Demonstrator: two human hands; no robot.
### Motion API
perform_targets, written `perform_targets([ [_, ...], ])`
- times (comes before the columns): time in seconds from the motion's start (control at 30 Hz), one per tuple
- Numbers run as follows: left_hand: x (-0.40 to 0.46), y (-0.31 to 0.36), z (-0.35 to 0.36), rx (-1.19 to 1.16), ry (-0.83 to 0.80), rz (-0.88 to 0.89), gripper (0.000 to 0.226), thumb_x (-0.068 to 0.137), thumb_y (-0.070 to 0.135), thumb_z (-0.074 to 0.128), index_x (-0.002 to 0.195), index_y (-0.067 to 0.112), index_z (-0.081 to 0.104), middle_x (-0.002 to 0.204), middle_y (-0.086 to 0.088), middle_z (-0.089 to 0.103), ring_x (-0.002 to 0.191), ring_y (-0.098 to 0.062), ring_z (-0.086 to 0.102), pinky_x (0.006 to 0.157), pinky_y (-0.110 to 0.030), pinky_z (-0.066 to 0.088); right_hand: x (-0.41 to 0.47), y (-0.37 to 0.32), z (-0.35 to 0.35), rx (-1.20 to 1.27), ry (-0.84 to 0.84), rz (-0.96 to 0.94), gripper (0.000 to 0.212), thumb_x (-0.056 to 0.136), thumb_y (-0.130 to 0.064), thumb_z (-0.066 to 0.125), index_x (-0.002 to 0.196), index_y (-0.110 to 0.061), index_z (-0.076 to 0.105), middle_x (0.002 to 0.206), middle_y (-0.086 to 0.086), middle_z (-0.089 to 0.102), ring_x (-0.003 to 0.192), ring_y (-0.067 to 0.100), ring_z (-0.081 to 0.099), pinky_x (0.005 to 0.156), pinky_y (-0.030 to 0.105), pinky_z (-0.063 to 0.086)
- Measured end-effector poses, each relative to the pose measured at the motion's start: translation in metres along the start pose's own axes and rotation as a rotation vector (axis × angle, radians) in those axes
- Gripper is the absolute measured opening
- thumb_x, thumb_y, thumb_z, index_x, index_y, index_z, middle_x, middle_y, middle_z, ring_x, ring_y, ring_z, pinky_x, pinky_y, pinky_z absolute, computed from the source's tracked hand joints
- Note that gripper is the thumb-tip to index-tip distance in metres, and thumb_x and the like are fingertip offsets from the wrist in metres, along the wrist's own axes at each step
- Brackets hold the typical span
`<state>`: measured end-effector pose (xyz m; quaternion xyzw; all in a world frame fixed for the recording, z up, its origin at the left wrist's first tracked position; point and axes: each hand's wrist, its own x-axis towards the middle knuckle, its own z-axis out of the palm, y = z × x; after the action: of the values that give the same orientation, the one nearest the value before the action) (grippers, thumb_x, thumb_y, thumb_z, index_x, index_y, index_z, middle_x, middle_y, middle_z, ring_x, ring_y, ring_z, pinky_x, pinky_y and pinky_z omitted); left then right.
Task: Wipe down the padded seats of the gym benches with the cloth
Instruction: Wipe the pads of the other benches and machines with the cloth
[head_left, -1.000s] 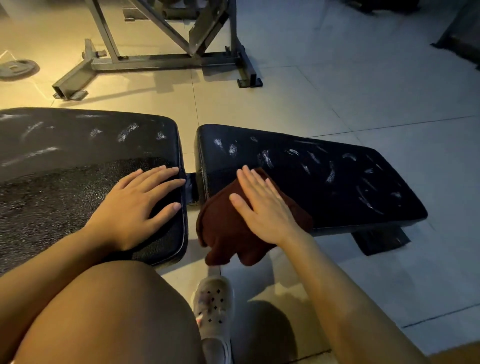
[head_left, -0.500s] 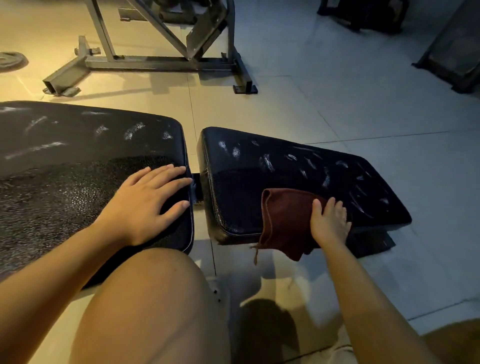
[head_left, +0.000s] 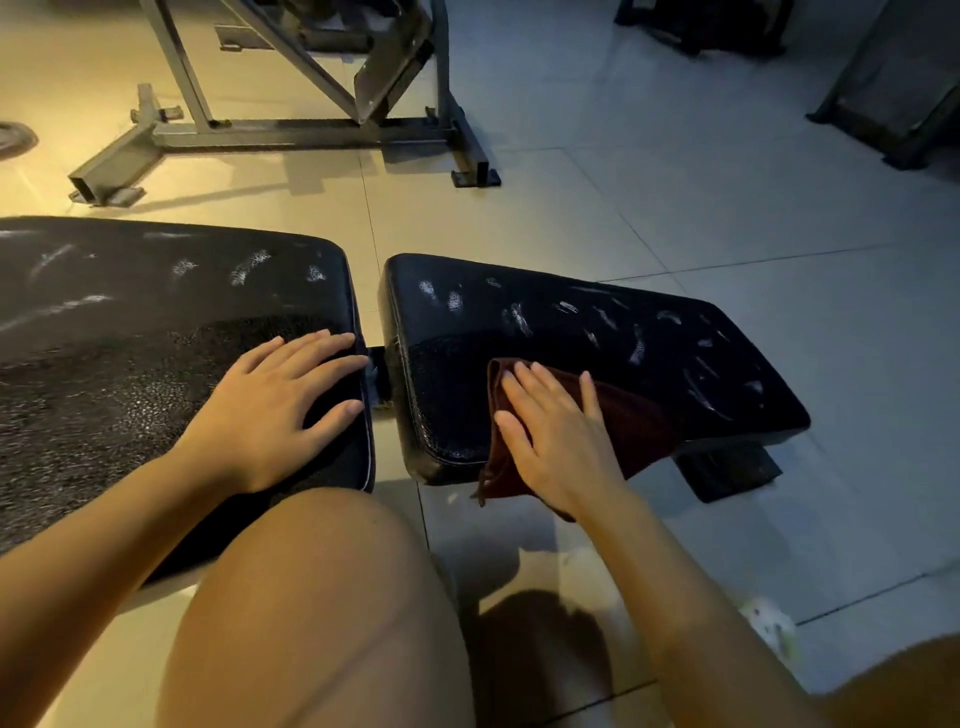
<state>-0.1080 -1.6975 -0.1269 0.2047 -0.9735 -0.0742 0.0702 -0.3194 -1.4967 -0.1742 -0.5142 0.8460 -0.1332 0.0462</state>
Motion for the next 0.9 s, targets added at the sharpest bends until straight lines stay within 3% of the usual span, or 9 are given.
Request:
perform_targets([
  [0.1, -0.001, 0.001, -0.003, -0.006, -0.023, -0.006, 0.069, 0.090, 0.065, 0.019, 0.142, 0.030, 0.046, 0.154, 0.010, 0.034, 0.144, -0.006, 0.020, 0.117, -0.032, 0.007, 0.014, 0.007, -0.002, 0.092, -0.056, -0.041, 0.058, 0.103, -0.051, 0.023, 0.155, -0.026, 0.017, 0.163, -0.009, 0.011, 0.149, 0.006, 0.002, 0.123, 0.040, 0.003],
  [0.2, -0.001, -0.001, -0.002, 0.027, -0.038, 0.002, 0.070, 0.091, 0.068, 0.017, 0.142, 0.029, 0.047, 0.151, 0.010, 0.035, 0.141, -0.009, 0.025, 0.116, -0.035, 0.012, 0.023, 0.030, 0.005, 0.191, -0.036, 0.103, 0.062, 0.100, -0.056, 0.021, 0.155, -0.026, 0.016, 0.163, -0.010, 0.006, 0.149, 0.005, -0.001, 0.123, 0.036, -0.002],
  [0.3, 0.008, 0.004, -0.008, 0.103, -0.065, -0.007, 0.070, 0.092, 0.066, 0.021, 0.135, 0.023, 0.055, 0.143, 0.001, 0.050, 0.133, -0.023, 0.043, 0.107, -0.050, 0.032, 0.032, 0.053, 0.008, 0.246, -0.031, 0.300, 0.059, 0.103, -0.051, 0.018, 0.155, -0.025, 0.015, 0.163, -0.009, 0.004, 0.149, 0.007, -0.002, 0.121, 0.036, -0.005],
  [0.37, 0.032, 0.025, -0.015, 0.135, -0.081, 0.004, 0.065, 0.089, 0.059, 0.031, 0.124, 0.015, 0.063, 0.127, -0.008, 0.060, 0.112, -0.032, 0.059, 0.091, -0.053, 0.046, 0.034, 0.060, 0.005, 0.343, -0.056, 0.312, 0.053, 0.105, -0.043, 0.020, 0.155, -0.025, 0.015, 0.163, -0.009, 0.005, 0.149, 0.007, -0.001, 0.121, 0.035, -0.006],
  [0.47, 0.077, 0.077, -0.013, 0.169, -0.016, 0.134, 0.052, 0.088, 0.049, 0.038, 0.116, 0.014, 0.066, 0.113, -0.008, 0.065, 0.086, -0.028, 0.066, 0.075, -0.044, 0.052, 0.022, 0.072, -0.004, 0.679, 0.009, 0.322, 0.049, 0.106, -0.029, 0.033, 0.154, -0.026, 0.022, 0.159, -0.011, 0.021, 0.146, 0.007, 0.014, 0.119, 0.029, 0.010],
  [0.5, 0.091, 0.097, -0.011, 0.149, -0.022, 0.171, 0.048, 0.090, 0.047, 0.039, 0.117, 0.017, 0.065, 0.112, -0.005, 0.065, 0.086, -0.025, 0.066, 0.074, -0.041, 0.053, 0.016, 0.079, -0.007, 0.783, 0.086, 0.346, 0.047, 0.106, -0.026, 0.037, 0.152, -0.025, 0.029, 0.156, -0.010, 0.030, 0.144, 0.007, 0.023, 0.116, 0.024, 0.018],
  [0.57, 0.119, 0.128, -0.002, 0.087, -0.075, 0.188, 0.040, 0.094, 0.046, 0.043, 0.123, 0.025, 0.060, 0.116, 0.003, 0.061, 0.097, -0.020, 0.063, 0.080, -0.038, 0.053, 0.003, 0.091, -0.007, 0.742, 0.205, 0.348, 0.043, 0.104, -0.021, 0.042, 0.147, -0.021, 0.041, 0.151, -0.006, 0.040, 0.139, 0.007, 0.033, 0.107, 0.014, 0.023],
  [0.73, 0.179, 0.162, 0.031, 0.214, -0.208, 0.134, 0.039, 0.098, 0.042, 0.049, 0.135, 0.029, 0.049, 0.126, 0.004, 0.052, 0.116, -0.021, 0.054, 0.088, -0.038, 0.048, -0.018, 0.107, 0.010, 0.447, 0.206, 0.270, 0.042, 0.104, -0.029, 0.041, 0.143, -0.017, 0.047, 0.154, -0.001, 0.037, 0.145, 0.012, 0.025, 0.119, 0.027, 0.014],
  [0.9, 0.198, 0.170, 0.049, 0.244, -0.246, 0.024, 0.038, 0.096, 0.039, 0.054, 0.134, 0.029, 0.050, 0.128, 0.002, 0.052, 0.120, -0.022, 0.050, 0.086, -0.037, 0.044, -0.029, 0.121, 0.014, 0.349, -0.030, 0.132, 0.057, 0.100, -0.052, 0.013, 0.152, -0.029, 0.005, 0.153, -0.018, -0.006, 0.141, -0.003, -0.015, 0.110, 0.018, -0.020],
])
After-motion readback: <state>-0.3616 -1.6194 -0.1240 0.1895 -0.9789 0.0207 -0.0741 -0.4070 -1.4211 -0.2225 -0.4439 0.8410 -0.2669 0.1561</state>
